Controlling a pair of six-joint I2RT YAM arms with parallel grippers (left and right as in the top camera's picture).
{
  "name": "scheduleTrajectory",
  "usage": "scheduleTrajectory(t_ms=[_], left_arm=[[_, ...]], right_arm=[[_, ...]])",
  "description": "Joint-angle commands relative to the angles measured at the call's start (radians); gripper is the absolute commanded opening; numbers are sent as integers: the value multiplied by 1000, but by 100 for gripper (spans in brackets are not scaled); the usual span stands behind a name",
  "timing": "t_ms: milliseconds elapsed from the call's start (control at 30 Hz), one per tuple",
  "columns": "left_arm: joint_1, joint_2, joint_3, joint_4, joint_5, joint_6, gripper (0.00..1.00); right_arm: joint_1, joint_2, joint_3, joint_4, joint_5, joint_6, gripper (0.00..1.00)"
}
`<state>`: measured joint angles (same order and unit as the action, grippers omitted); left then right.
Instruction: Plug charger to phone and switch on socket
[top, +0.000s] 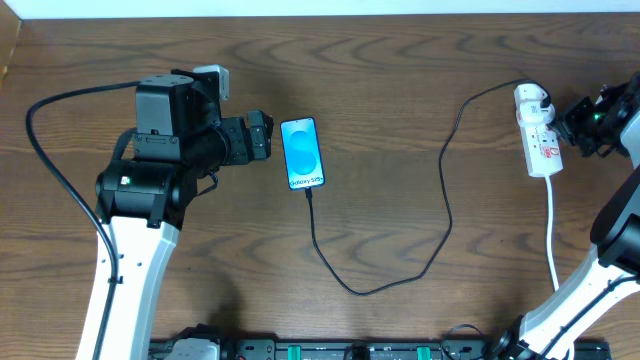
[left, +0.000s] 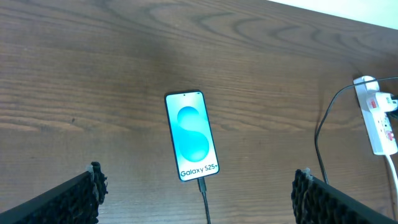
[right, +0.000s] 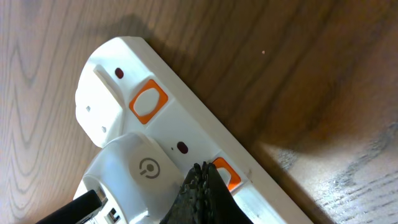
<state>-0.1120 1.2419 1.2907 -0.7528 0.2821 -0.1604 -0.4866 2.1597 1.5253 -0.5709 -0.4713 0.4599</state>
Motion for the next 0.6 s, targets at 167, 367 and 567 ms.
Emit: scheduleTrajectory(t_ms=[167,367,567], left_arm=[[5,1,5,-2,-7,-2,96],[5,1,5,-2,-7,-2,96],[5,1,5,-2,-7,-2,96]], right_arm=[[60,42,-43,-50,-43,28,1],[54,42,-43,-42,-5,53,1],[-12,35,-38,-19,27,122,1]])
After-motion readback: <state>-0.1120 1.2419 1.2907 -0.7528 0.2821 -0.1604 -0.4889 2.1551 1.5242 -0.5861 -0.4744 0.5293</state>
